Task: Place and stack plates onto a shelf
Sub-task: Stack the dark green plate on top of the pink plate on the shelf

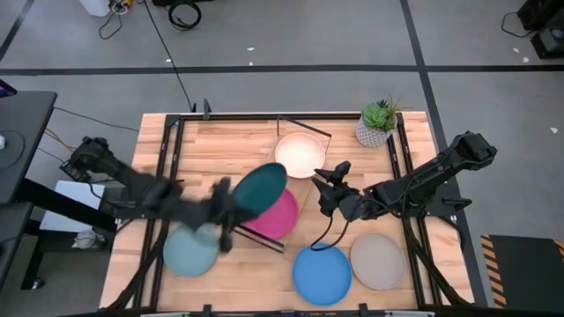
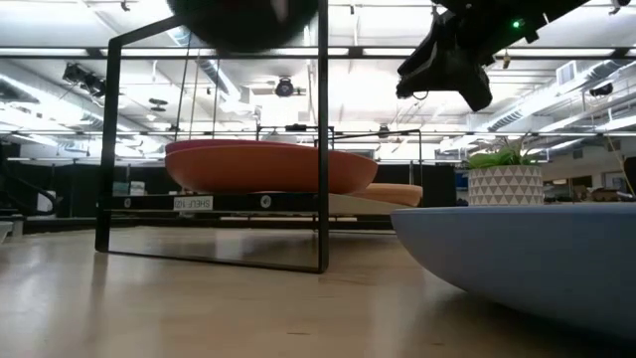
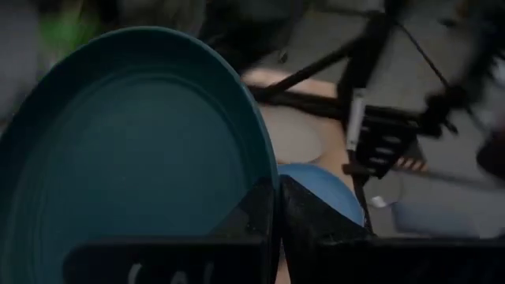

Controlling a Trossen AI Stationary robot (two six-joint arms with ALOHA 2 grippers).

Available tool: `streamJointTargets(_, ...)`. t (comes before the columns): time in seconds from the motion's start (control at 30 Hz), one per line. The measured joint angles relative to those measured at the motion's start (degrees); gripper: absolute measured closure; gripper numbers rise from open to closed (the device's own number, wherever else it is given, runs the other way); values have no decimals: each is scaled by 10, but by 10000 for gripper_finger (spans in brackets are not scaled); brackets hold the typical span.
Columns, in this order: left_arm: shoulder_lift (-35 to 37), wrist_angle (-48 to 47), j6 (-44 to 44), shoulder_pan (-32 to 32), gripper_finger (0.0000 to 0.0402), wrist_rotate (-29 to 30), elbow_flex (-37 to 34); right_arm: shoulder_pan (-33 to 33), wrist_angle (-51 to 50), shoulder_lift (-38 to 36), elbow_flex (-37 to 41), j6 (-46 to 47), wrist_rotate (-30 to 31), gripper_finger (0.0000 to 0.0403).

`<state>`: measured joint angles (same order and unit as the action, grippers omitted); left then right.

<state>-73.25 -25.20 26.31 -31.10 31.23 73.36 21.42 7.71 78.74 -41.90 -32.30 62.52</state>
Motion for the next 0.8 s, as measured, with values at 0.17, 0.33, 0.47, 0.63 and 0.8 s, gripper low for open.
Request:
streamJointTargets(0.17,-13,-62,110,142,385,-157,7,-9,-64,-26,0,38,-7,243)
streamJointTargets(0.33,-50,-58,140,211,385,-252,8,-25,-133,-53,0,87,-26,247)
streamJointTargets(0.47,-89,-48,151,228,384,-310,8,-45,-179,-69,0,130,-66,247)
streamJointTargets(0.63,-138,-73,123,215,385,-359,48,-69,-199,-75,0,146,-102,247)
streamJointTargets(0.8,-180,-117,75,202,384,-370,91,-78,-199,-75,0,149,-125,249)
